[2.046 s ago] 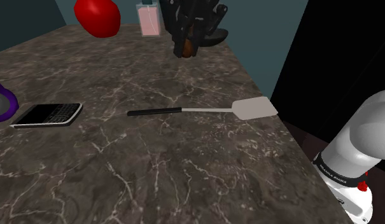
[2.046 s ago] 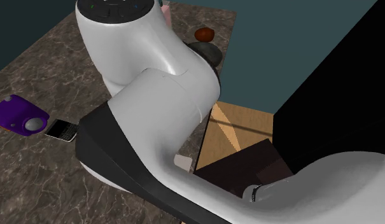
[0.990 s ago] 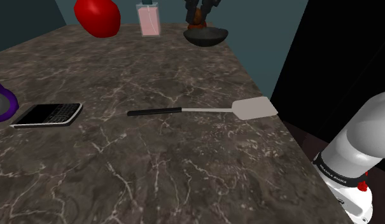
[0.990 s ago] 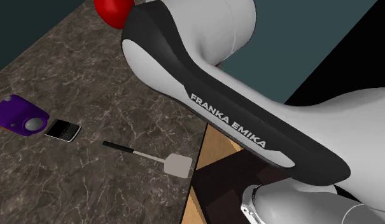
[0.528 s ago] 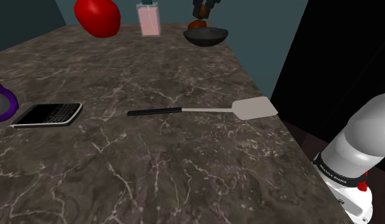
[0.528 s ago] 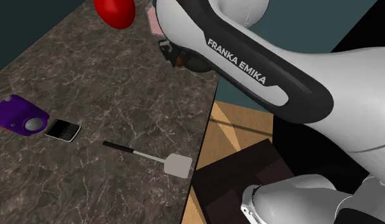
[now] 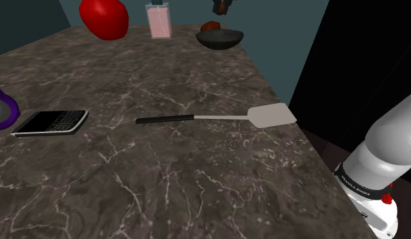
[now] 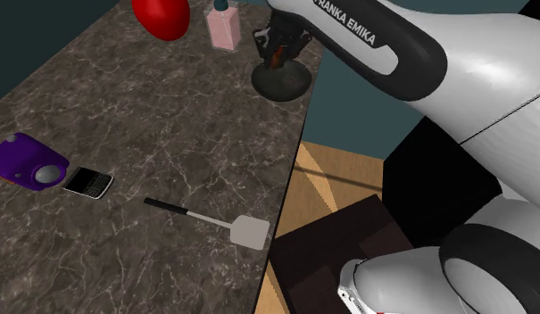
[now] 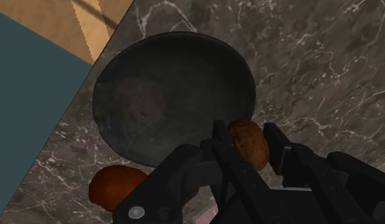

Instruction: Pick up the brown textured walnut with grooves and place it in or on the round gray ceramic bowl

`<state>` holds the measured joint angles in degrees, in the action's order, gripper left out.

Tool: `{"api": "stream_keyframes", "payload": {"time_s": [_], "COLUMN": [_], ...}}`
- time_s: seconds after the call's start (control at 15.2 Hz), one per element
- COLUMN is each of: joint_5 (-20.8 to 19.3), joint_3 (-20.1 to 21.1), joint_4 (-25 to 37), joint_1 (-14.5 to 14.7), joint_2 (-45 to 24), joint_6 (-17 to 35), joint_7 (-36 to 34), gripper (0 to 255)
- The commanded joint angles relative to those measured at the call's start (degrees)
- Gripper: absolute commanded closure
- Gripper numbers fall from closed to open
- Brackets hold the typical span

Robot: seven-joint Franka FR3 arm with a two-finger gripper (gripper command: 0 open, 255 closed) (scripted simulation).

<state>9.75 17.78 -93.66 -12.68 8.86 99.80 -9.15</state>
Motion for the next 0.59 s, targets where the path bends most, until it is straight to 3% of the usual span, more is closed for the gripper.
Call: {"api": "stream_keyframes", "payload": {"time_s": [0.0,0.13,0.53], "joint_5": [-0.6,-1.0,-0.3], "joint_3": [-1.0,-1.7,-1.8], "joint_4": [3.6,6.2,-0.4], "joint_1": [-0.9,-1.6,-1.6], "joint_2": [-3.0,-5.4,-3.7], "joint_6": [-0.9,-1.5,3.5], "joint_7": [1.8,3.2,4.2], "gripper": [255,255,255]}}
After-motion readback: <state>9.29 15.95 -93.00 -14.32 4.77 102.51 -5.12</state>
